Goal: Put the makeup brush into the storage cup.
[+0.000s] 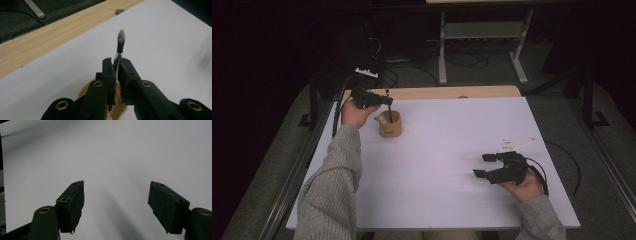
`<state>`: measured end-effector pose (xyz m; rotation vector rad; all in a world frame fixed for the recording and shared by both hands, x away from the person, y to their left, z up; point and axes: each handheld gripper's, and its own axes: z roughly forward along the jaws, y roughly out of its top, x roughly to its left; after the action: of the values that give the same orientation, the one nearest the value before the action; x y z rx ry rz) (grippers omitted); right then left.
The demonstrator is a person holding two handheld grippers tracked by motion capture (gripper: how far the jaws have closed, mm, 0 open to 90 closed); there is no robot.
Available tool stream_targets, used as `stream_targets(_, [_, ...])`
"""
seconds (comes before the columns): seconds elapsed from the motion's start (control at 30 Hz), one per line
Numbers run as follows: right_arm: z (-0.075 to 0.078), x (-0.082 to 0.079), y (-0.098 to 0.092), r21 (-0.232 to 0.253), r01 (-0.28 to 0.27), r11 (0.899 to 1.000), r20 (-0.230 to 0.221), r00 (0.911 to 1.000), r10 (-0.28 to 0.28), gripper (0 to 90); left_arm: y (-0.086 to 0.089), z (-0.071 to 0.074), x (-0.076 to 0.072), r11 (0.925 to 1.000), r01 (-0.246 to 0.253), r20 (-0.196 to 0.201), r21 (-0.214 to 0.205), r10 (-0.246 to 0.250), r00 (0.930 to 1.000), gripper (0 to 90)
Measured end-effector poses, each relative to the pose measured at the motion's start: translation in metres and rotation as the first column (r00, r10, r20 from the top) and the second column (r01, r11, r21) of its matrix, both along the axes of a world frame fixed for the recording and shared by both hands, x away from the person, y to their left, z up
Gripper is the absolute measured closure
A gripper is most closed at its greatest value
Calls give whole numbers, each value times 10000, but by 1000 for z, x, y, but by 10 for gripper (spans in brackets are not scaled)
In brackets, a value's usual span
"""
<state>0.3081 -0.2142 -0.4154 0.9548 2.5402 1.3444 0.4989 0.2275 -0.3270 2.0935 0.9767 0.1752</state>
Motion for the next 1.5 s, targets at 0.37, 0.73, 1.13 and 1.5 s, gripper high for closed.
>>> stream_targets(0.37, [-2,0,0,-8,-83,10000,-60,9999,83,279,-2,-9,1,9999,-63,-155,141,65,9999,830])
stream_targets(0.73, [-2,1,0,-41,-131,9999,-110,9999,131,279,-5,-15,2,9995,42,-349,300,-31,9994,827])
stream_targets(1.13, [-2,0,1,-27,-152,9999,-183,9997,151,279,-7,-17,2,9990,-88,-342,441,103,9994,761])
stream_targets(1.5, [-1,0,1,-42,-118,9999,-101,9999,117,278,-3,-12,-2,9982,88,-253,598,-73,9997,737])
